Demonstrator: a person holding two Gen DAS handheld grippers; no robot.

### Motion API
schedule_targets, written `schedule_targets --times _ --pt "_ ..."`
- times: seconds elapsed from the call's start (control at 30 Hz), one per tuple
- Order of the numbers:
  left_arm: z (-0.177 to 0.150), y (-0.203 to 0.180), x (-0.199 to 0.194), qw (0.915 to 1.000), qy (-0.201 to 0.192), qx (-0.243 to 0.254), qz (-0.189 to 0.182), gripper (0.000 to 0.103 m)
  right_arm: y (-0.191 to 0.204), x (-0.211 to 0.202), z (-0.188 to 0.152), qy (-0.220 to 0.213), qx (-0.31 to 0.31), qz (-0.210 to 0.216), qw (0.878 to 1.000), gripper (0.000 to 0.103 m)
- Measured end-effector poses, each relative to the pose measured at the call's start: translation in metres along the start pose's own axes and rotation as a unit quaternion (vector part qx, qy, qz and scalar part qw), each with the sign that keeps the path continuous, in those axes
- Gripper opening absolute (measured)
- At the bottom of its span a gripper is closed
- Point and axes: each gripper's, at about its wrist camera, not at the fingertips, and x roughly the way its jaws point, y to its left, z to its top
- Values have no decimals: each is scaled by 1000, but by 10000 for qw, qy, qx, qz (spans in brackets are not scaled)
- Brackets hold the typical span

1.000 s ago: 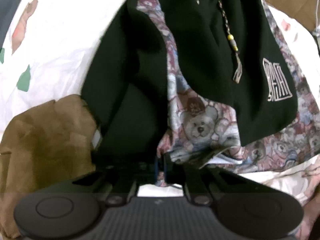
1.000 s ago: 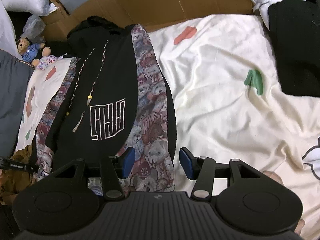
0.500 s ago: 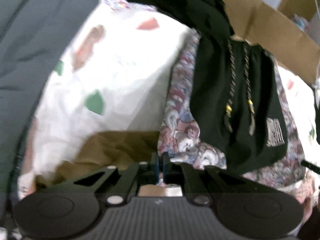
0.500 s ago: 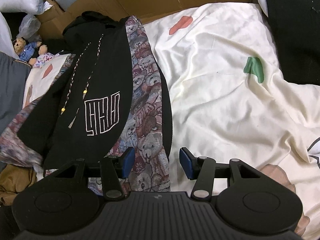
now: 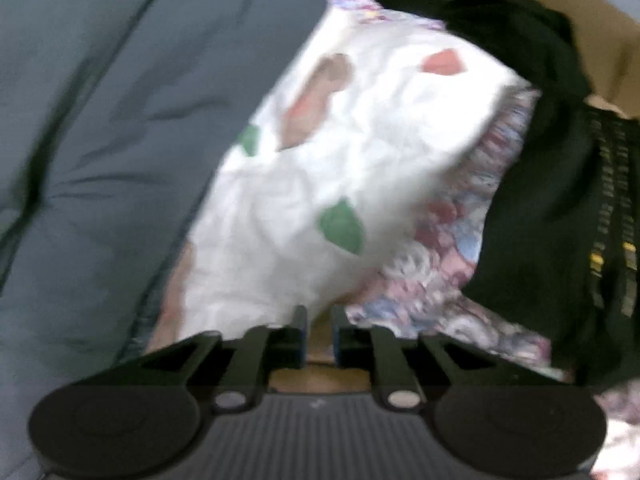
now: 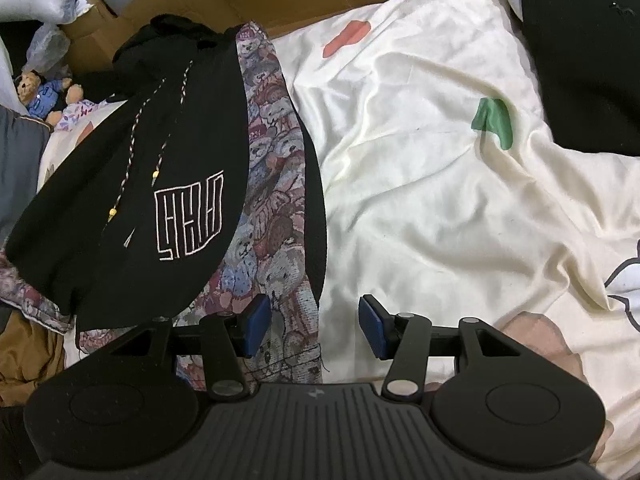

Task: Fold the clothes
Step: 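Withdraw both grippers from the laid-out black garment, then grasp the black shorts' leg edge with both grippers side by side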

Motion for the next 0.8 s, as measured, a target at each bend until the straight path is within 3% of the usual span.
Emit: schedule_targets --times 0.2,0.4,0.47,0.53,0.6,0.7,0.8 --pt "-16 -33 -4 9983 -63 240 -528 33 1 3 0 78 34 78 9999 54" --pt "-33 -80 -2 9917 -26 500 -1188 36 0 7 -2 180 70 152 9997 53" --pt "-41 -98 -2 9884 39 584 -1403 37 0 8 -2 230 74 206 9995 42" --pt "-52 -119 -2 9835 164 671 -1671 42 1 8 -3 296 61 290 9991 17" --pt "-66 -144 0 9765 329 833 -1960 44 4 5 -3 295 -62 285 9991 9" --pt "-89 -180 5 9685 512 1187 -2128 53 6 -3 -4 258 -104 288 9992 6" --pt "-114 -214 15 9611 709 1520 -2196 55 1 -15 -4 215 12 208 9995 5"
